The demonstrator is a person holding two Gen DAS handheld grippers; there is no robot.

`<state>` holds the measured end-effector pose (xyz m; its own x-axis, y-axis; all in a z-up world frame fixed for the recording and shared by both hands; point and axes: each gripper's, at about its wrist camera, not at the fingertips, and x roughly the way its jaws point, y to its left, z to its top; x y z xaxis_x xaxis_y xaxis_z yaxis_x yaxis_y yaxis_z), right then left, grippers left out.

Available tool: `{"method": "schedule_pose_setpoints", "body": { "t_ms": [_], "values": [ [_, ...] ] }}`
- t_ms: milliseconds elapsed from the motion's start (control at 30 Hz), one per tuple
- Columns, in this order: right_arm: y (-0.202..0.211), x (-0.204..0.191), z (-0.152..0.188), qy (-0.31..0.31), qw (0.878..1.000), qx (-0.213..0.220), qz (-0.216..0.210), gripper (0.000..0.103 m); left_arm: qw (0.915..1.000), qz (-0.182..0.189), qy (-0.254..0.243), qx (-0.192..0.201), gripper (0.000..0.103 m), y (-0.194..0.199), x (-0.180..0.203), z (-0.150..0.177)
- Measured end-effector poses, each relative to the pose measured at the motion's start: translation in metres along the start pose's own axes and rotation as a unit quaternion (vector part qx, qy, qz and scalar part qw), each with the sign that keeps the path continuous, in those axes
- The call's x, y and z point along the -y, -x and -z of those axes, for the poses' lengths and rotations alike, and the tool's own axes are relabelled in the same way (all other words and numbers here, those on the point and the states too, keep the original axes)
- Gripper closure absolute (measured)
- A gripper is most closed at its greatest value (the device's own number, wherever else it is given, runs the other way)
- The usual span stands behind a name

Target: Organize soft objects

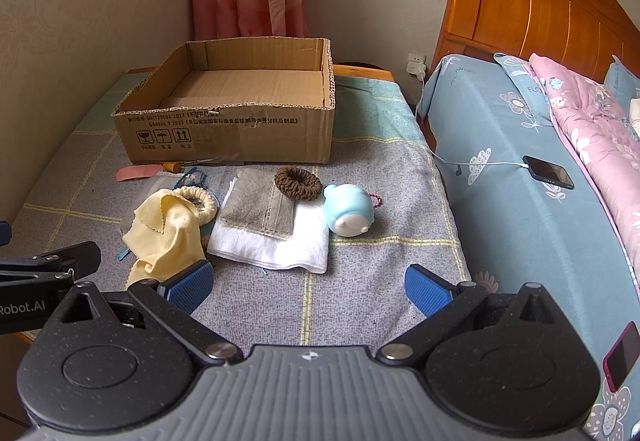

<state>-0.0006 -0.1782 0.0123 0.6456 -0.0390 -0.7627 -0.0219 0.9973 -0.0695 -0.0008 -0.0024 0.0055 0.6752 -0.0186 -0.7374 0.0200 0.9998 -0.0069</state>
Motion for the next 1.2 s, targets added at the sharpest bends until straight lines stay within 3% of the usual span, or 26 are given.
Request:
{"method": "schedule_pose_setpoints", "body": {
  "t_ms": [867,1200],
  "values": [
    [0.0009,-0.0002,-0.0014,0.002,1.000,0.004,0.004,0.000,1.0000,0.003,-0.002,0.005,0.001,0.0041,0.0004,-0.0013],
    [0.0004,0.0004,-0.0015,0.010,1.000,0.013,0.002,0.000,0.9990,0.019,-0.033,0.023,0.001,0.0043,0.0023,-0.0011]
  ]
}}
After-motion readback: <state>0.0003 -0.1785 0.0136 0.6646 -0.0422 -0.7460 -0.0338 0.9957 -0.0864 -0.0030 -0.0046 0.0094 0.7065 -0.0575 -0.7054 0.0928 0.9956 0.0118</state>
